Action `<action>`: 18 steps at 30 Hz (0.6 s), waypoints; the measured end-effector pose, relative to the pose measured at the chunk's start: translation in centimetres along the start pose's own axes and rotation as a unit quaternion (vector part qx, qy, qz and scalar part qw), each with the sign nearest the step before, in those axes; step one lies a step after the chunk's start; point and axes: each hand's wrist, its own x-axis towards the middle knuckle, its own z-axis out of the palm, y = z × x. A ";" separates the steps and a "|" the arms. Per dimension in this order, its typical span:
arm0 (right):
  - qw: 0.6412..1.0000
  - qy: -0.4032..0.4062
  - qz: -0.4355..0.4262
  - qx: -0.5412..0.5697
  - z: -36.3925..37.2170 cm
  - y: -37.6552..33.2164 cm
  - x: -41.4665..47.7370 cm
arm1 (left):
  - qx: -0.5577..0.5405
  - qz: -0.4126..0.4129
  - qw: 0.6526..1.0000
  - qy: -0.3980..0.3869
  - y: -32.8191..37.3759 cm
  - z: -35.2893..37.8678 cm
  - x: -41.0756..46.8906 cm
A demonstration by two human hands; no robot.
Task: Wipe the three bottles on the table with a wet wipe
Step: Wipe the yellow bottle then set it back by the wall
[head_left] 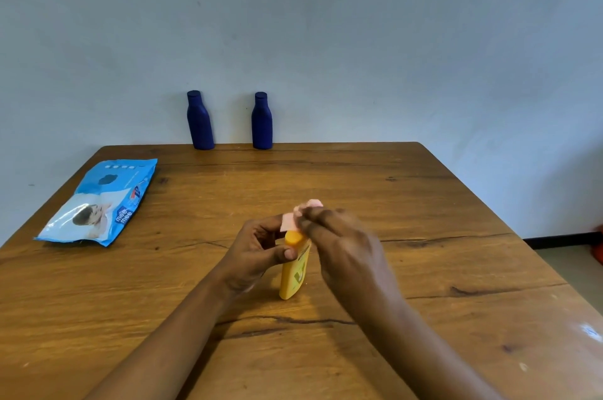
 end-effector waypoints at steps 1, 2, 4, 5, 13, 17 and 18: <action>1.000 -0.007 -0.019 -0.006 0.1 -0.7 -0.4 | -0.013 0.001 1.000 0.001 0.0 0.0 -0.1; 0.999 -0.016 -0.037 -0.005 0.1 -1.3 -0.8 | -0.024 0.000 1.000 0.003 -0.1 -0.1 -0.2; 0.998 -0.022 -0.053 -0.003 0.0 -0.8 -1.0 | -0.021 -0.004 1.000 0.004 -0.1 -0.1 -0.2; 0.999 -0.014 -0.043 -0.007 -0.1 -0.2 -0.6 | -0.008 -0.007 1.000 0.002 -0.1 -0.1 -0.1; 0.998 -0.009 -0.054 0.039 -0.2 -0.4 -1.4 | -0.023 -0.012 1.000 0.000 -0.5 -0.2 0.0; 0.999 0.016 -0.019 0.034 0.2 1.0 -0.9 | 0.000 -0.019 1.000 0.003 -0.9 -0.3 0.2; 0.999 0.021 -0.028 0.034 0.4 0.5 -1.2 | -0.010 -0.021 1.000 0.013 -1.0 -0.4 0.2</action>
